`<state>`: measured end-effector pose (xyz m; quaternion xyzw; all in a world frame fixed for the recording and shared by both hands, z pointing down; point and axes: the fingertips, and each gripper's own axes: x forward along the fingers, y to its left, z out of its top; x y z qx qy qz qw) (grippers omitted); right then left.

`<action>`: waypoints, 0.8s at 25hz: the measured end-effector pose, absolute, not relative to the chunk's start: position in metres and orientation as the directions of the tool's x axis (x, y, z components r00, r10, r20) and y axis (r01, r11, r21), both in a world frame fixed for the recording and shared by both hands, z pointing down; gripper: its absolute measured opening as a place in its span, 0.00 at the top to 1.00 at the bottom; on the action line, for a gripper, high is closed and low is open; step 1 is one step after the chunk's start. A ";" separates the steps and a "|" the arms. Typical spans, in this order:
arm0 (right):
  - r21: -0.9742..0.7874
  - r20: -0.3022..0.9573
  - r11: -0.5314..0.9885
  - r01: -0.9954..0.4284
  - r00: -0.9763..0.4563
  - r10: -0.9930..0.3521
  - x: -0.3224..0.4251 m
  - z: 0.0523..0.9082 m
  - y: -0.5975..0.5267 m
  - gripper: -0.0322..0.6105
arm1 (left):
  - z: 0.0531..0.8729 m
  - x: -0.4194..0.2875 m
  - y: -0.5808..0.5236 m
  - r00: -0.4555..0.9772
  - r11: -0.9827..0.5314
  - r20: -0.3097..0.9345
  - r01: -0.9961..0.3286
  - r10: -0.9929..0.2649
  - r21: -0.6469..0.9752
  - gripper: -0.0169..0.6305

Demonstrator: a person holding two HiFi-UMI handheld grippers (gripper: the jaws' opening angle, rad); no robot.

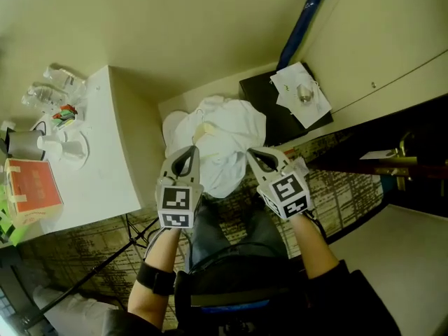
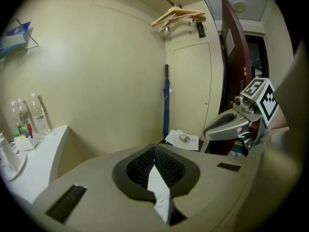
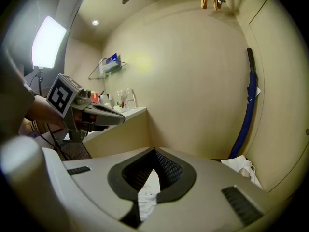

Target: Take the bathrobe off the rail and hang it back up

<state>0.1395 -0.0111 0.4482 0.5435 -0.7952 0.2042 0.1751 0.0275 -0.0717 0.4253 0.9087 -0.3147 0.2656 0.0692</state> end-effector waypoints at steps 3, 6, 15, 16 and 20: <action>-0.125 0.538 0.316 -0.940 -0.332 -0.775 0.129 0.473 -0.013 0.92 | 0.455 0.024 -0.082 0.654 -0.799 0.559 -0.601 -0.509 -0.025 0.93; -0.135 0.558 0.317 -0.939 -0.336 -0.759 0.122 0.492 -0.019 0.92 | 0.487 0.025 -0.091 0.642 -0.802 0.596 -0.598 -0.483 -0.006 0.88; -0.181 0.594 0.308 -0.934 -0.354 -0.723 0.108 0.543 -0.022 0.92 | 0.581 0.036 -0.108 0.591 -0.823 0.699 -0.567 -0.403 0.005 0.64; -0.187 0.599 0.306 -0.934 -0.355 -0.718 0.107 0.549 -0.021 0.92 | 0.591 0.039 -0.110 0.587 -0.828 0.705 -0.560 -0.398 0.000 0.61; -0.196 0.614 0.313 -0.929 -0.366 -0.700 0.110 0.575 -0.022 0.92 | 0.641 0.043 -0.115 0.555 -0.840 0.736 -0.542 -0.388 -0.034 0.52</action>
